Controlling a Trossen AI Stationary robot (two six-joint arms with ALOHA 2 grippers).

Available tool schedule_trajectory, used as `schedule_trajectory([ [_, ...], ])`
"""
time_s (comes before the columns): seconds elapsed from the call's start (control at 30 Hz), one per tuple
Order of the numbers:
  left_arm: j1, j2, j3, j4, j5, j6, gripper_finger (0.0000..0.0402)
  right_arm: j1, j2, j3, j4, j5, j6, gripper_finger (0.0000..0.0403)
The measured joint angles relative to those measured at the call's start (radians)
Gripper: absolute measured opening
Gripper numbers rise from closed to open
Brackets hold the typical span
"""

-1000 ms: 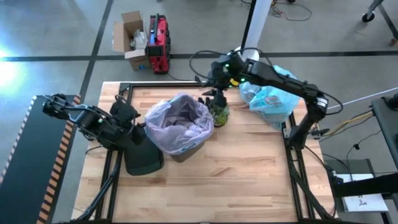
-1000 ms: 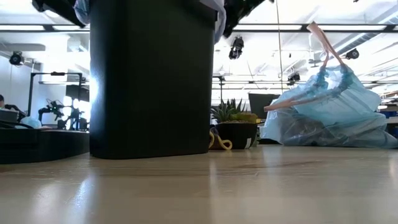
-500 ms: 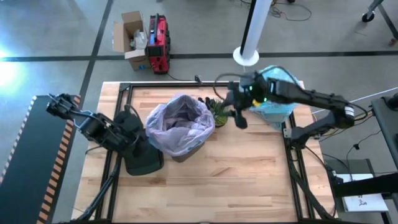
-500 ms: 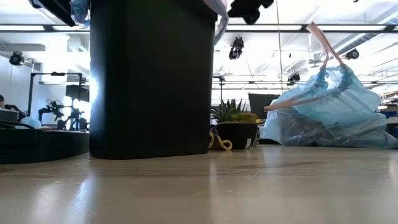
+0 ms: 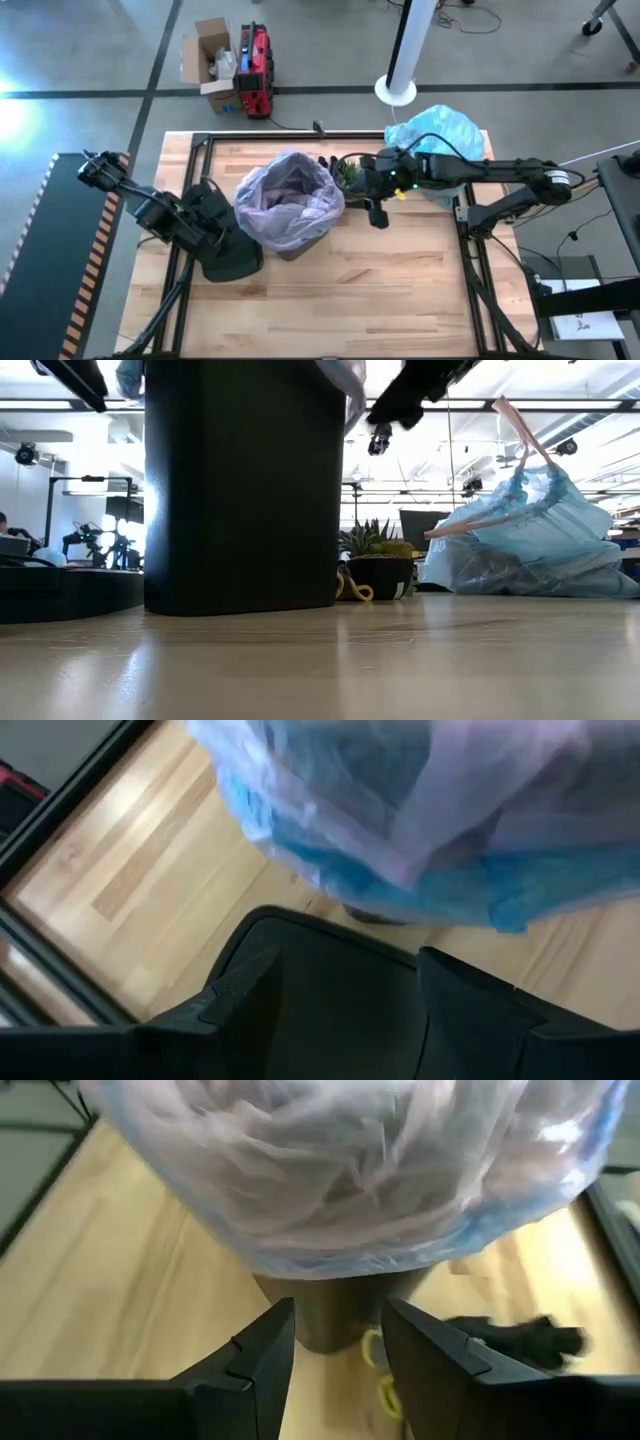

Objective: Place trash/remove bag and relplace
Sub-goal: Insert a new pink trash bag into the trash bin

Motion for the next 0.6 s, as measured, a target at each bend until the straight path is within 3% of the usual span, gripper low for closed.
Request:
schedule_trajectory([
  [0.17, -0.040, -0.003, 0.063, -0.077, 0.000, -0.049, 0.0217, 0.008, -0.053, 0.132, -0.226, 0.098, -0.061, 0.0138],
  [0.33, -0.074, -0.030, 0.099, -0.084, -0.003, -0.050, 0.0217, 0.020, -0.062, 0.313, -0.230, 0.120, -0.008, 0.0144],
  [0.6, -0.078, -0.156, 0.028, -0.071, -0.042, -0.056, 0.0217, 0.061, 0.132, 0.555, -0.206, 0.120, 0.158, 0.0119],
])
